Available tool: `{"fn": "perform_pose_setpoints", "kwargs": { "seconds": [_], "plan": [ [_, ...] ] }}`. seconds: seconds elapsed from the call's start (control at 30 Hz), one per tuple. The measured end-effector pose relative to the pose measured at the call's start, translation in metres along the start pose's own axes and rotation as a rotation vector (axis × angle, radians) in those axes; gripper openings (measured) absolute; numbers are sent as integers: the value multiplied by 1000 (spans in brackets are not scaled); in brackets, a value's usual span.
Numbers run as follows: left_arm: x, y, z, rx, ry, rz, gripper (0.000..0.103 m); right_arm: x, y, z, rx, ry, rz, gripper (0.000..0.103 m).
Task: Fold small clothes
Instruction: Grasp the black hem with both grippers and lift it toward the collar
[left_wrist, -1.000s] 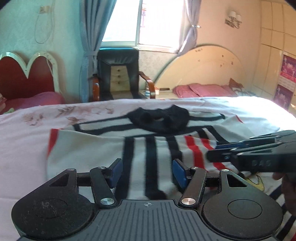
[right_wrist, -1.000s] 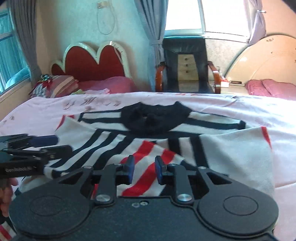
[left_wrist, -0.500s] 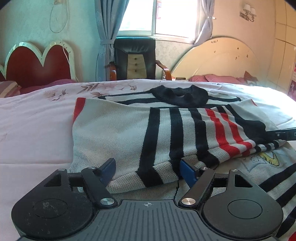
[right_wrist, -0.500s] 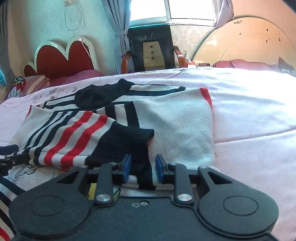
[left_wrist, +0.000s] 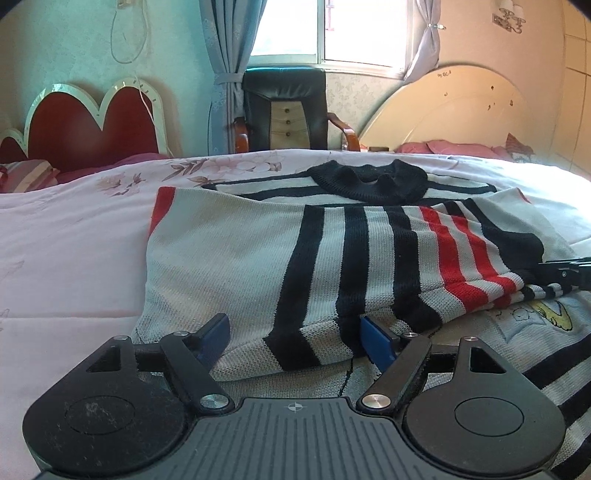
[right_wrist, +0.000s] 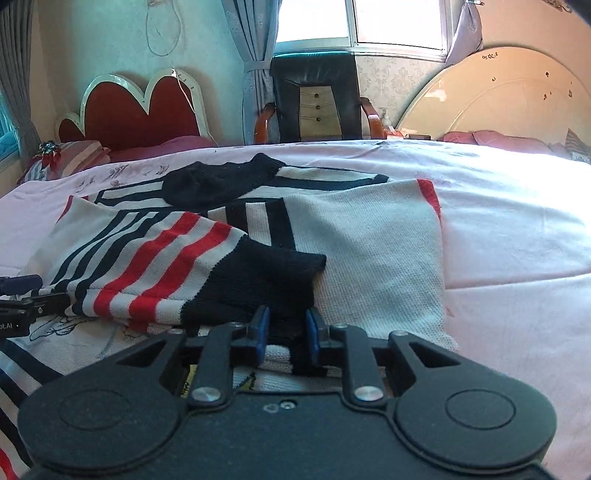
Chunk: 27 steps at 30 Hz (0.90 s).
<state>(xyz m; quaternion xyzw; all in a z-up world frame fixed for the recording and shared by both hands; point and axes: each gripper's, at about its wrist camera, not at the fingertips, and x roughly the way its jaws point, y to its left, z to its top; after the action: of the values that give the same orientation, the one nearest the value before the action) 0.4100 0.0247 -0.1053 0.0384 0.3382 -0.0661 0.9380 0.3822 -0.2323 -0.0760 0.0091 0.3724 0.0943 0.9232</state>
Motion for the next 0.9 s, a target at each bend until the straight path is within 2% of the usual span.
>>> {"fn": "perform_pose_setpoints", "kwargs": {
  "seconds": [0.2, 0.33, 0.4, 0.43, 0.47, 0.5, 0.6, 0.73, 0.83, 0.9],
  "plan": [
    [2, -3, 4, 15, 25, 16, 80, -1, -3, 0, 4, 4, 8, 22],
    [-1, -2, 10, 48, 52, 28, 86, 1, -2, 6, -17, 38, 10, 25],
    [-18, -7, 10, 100, 51, 73, 87, -8, -6, 12, 5, 82, 40, 32],
    [-31, -8, 6, 124, 30, 85, 88, -18, -8, 12, 13, 83, 66, 33],
    [-42, -8, 1, 133, 19, 85, 88, -36, -10, 7, 20, 48, 99, 34],
    [-55, -7, -6, 131, 18, 84, 88, -53, -13, 0, 27, 19, 106, 35],
    [-101, 1, -34, 89, 24, 61, 88, -93, -18, -24, 48, 12, 107, 35],
    [-166, 24, -84, -41, 52, 3, 88, -146, -36, -63, 164, 36, 139, 37],
    [-198, 39, -120, -102, 81, -8, 87, -184, -51, -98, 255, 67, 164, 43],
    [-215, 44, -144, -147, 99, -31, 74, -204, -56, -121, 294, 102, 168, 43]
  ]
}}
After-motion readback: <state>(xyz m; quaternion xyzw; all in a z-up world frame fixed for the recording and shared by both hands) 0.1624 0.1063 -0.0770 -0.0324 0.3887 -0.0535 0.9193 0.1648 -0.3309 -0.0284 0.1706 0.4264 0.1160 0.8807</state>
